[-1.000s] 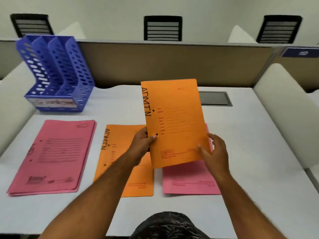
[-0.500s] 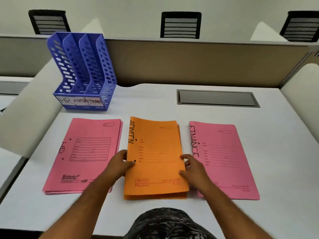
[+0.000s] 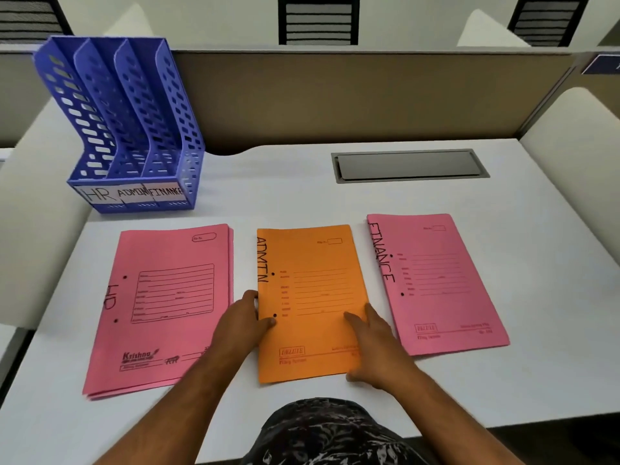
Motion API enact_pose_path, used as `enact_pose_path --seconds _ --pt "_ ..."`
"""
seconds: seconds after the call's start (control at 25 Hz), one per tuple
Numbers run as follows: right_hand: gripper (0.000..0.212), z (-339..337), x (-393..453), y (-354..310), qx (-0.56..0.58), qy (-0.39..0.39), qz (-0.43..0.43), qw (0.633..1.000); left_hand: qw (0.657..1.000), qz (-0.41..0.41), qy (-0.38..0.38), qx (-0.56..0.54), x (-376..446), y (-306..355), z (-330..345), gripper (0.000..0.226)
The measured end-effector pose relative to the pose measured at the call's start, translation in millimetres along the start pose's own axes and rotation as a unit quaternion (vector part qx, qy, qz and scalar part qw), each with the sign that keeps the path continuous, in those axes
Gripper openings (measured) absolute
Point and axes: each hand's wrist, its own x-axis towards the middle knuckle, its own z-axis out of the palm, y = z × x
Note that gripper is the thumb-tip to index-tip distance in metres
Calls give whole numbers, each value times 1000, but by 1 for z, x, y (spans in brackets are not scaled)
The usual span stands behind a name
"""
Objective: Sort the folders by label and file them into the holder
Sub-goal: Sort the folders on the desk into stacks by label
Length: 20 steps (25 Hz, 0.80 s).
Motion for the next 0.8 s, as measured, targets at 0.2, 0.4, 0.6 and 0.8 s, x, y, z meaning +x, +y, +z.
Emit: enact_pose_path --seconds 0.2,0.4,0.6,0.8 --pt "103 3 4 -4 -42 54 -11 998 1000 21 4 -13 10 5 -3 65" --pt "99 -4 13 -6 -46 79 3 996 999 25 1 -24 20 16 -6 66" --pt "101 -4 13 -7 -31 89 24 995 999 37 10 -25 22 16 -3 64" --pt "95 -7 10 -12 -44 88 24 995 997 41 -12 -65 24 9 -8 71"
